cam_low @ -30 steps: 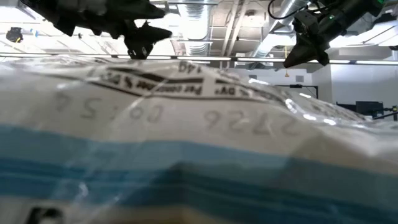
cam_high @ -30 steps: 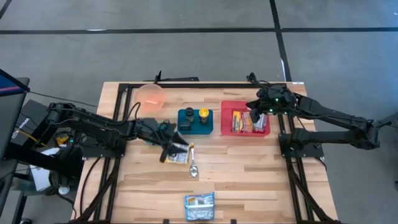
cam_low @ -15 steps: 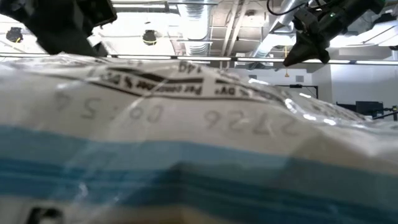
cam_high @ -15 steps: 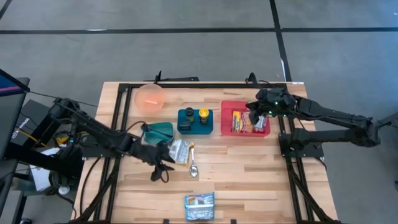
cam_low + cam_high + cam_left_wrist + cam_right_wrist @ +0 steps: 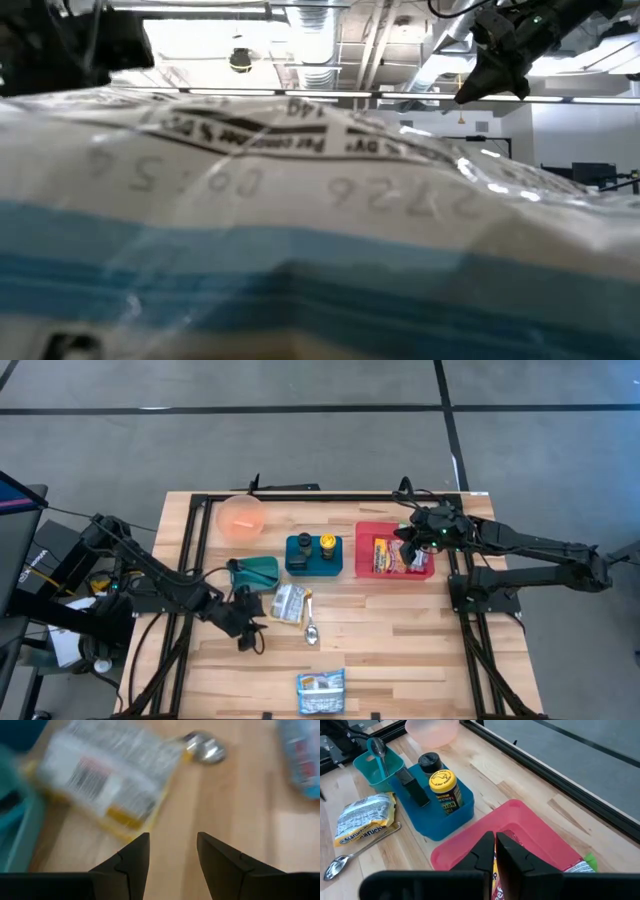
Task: Pick & Place Food Item
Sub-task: Put the yellow noodle pack into the pink bin
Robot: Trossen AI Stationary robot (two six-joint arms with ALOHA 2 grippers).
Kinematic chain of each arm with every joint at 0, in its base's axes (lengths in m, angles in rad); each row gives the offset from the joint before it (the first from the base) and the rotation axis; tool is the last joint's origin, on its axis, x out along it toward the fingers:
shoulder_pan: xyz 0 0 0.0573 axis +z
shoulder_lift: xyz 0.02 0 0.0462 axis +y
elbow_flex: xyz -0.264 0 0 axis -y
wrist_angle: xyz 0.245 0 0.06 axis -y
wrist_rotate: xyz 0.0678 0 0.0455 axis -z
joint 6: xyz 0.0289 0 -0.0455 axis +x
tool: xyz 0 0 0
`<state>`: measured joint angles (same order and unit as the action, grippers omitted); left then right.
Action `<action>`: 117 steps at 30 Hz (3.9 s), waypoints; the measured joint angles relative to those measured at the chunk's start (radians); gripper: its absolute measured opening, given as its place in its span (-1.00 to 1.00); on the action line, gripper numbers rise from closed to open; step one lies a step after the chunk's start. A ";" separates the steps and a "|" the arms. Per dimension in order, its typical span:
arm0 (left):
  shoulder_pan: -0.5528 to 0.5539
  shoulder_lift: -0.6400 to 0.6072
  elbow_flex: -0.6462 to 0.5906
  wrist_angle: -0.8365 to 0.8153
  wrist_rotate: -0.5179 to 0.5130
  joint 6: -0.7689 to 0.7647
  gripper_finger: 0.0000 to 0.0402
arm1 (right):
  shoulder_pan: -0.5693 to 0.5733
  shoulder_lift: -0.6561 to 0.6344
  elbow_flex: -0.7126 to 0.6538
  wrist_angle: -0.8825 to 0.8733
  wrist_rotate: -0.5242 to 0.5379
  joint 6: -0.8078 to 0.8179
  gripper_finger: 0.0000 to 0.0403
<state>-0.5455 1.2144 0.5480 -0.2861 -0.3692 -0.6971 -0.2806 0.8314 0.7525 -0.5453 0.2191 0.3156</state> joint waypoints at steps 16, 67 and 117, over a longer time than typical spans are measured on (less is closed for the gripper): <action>0.031 0.000 -0.136 0.073 -0.004 -0.203 -0.12 | 0.000 0.000 0.000 0.000 0.000 0.000 -0.94; 0.110 0.209 -0.237 0.581 0.042 -0.066 -0.09 | 0.000 0.000 -0.001 0.000 -0.001 0.010 -0.94; 0.114 -0.120 -0.238 0.715 0.071 -0.017 -1.00 | 0.000 0.000 -0.001 0.001 -0.004 0.007 -0.94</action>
<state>-0.4316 1.0940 0.3099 0.4285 -0.2977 -0.7141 -0.2810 0.8314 0.7517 -0.5445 0.2149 0.3222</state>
